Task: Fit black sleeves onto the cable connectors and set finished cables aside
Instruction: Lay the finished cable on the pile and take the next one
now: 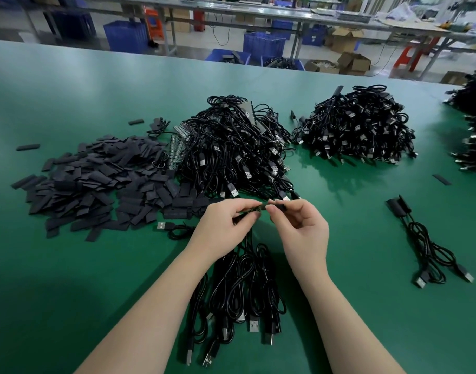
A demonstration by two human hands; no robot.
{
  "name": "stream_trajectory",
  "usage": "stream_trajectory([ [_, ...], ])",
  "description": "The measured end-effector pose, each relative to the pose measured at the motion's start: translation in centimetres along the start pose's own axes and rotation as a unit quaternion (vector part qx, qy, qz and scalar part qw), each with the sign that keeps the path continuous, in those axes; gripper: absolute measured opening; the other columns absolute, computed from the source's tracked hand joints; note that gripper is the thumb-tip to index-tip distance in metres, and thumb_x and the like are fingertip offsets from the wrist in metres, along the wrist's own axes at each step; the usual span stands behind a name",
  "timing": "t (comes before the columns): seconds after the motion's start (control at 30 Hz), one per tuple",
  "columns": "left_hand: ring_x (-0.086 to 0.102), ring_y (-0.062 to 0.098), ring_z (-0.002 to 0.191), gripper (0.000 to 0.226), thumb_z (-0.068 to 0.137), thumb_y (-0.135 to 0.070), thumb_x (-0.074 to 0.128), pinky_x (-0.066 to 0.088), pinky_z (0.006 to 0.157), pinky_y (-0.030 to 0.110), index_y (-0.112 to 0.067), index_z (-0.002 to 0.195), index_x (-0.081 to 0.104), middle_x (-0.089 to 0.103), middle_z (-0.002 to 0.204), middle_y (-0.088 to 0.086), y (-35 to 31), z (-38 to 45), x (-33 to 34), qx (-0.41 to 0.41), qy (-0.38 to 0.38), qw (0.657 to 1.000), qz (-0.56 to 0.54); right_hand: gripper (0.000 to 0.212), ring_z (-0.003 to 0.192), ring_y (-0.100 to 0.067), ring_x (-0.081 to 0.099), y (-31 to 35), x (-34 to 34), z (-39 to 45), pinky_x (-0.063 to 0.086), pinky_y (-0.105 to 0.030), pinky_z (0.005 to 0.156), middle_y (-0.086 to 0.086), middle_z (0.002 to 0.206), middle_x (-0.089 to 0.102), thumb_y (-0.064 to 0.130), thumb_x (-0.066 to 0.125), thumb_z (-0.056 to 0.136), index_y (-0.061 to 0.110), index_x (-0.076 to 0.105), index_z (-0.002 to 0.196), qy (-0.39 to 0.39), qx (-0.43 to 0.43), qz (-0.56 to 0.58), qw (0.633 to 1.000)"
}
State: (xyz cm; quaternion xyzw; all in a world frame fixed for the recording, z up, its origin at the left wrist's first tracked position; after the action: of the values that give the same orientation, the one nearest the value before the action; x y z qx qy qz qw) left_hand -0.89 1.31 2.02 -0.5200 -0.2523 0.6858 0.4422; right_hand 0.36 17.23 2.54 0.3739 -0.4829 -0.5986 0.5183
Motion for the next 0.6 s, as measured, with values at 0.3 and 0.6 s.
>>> stream_trajectory([
  [0.3,0.062,-0.01,0.095,0.023,0.089,-0.033,0.062,0.048,0.083,0.009,-0.039,0.11,0.069,0.063,0.097,-0.041,0.65,0.0,0.03,-0.007,0.0,1.0,-0.005,0.034,0.083,-0.01,0.072,0.04,-0.16,0.1,0.055,-0.019,0.076,0.006,0.086,0.076,0.005,0.078,0.082,0.037,0.073,0.076,0.0,-0.004,-0.009,1.0],
  [0.6,0.063,-0.008,0.095,0.024,0.088,-0.035,0.061,0.052,0.084,0.018,-0.038,0.111,0.07,0.067,0.1,-0.031,0.67,-0.08,0.11,-0.023,0.011,1.0,-0.01,0.036,0.082,-0.007,0.072,0.21,-0.05,0.17,0.053,-0.016,0.075,0.01,0.085,0.076,0.004,0.077,0.083,0.039,0.073,0.075,0.018,-0.011,-0.019,1.0],
])
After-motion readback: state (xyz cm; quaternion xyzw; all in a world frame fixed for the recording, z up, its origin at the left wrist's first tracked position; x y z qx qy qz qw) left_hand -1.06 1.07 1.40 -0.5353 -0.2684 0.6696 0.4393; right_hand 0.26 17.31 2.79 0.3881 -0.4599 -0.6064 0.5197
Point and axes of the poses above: each hand's wrist, its own z-axis towards the middle knuckle, its own x-axis out of the palm, y = z × x, the point moved 6 cm from there along z, towards the middle knuckle
